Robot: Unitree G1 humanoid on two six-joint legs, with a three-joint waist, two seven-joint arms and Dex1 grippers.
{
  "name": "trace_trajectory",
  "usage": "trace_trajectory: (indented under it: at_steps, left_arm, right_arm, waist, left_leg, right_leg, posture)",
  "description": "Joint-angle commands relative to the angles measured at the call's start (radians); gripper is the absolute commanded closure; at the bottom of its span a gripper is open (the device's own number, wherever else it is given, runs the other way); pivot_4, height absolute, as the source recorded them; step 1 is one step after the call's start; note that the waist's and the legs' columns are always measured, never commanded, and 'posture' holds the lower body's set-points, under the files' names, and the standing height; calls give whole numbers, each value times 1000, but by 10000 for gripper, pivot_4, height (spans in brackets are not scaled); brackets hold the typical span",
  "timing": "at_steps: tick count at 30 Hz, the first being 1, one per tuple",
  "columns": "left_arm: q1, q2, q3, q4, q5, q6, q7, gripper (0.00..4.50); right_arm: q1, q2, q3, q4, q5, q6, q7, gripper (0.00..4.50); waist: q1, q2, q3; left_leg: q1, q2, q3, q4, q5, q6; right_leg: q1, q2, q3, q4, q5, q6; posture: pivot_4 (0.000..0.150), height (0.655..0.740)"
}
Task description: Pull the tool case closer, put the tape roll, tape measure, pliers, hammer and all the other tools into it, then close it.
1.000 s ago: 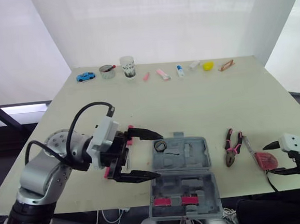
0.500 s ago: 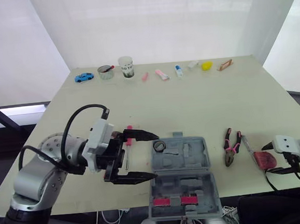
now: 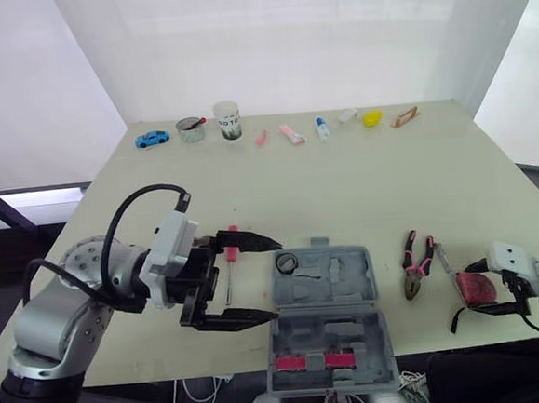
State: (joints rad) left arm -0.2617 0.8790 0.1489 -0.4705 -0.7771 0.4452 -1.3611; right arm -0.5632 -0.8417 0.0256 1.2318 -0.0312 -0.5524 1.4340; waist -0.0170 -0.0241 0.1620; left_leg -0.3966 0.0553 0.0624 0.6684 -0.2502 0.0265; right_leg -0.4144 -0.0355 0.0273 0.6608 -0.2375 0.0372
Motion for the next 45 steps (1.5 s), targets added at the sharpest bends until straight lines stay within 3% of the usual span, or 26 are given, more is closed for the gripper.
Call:
trace_trajectory:
  at_steps: [1, 24, 45]
  left_arm:
    - [-21, 15, 12, -4, -14, -10, -11, 0]
    - [-48, 2, -11, 10, -12, -6, -18, 0]
    - [-56, 2, -17, 11, -13, -10, -17, 0]
  right_arm:
    - [39, -8, -43, -36, 50, 34, 11, 732]
    - [176, 9, -154, -113, 171, 63, -36, 732]
    - [112, -8, -72, -68, 68, -86, -15, 732]
  waist:
    - [0, 0, 0]
    - [-3, 0, 0]
    - [-1, 0, 0]
  left_leg:
    - [0, 0, 0, 0, 0, 0]
    - [0, -1, 0, 0, 0, 0]
    - [0, -1, 0, 0, 0, 0]
  right_leg:
    - [0, 0, 0, 0, 0, 0]
    - [0, 0, 1, 0, 0, 0]
    - [1, 0, 1, 0, 0, 0]
  posture:
    - [1500, 7400]
    - [1500, 7400]
    - [1500, 7400]
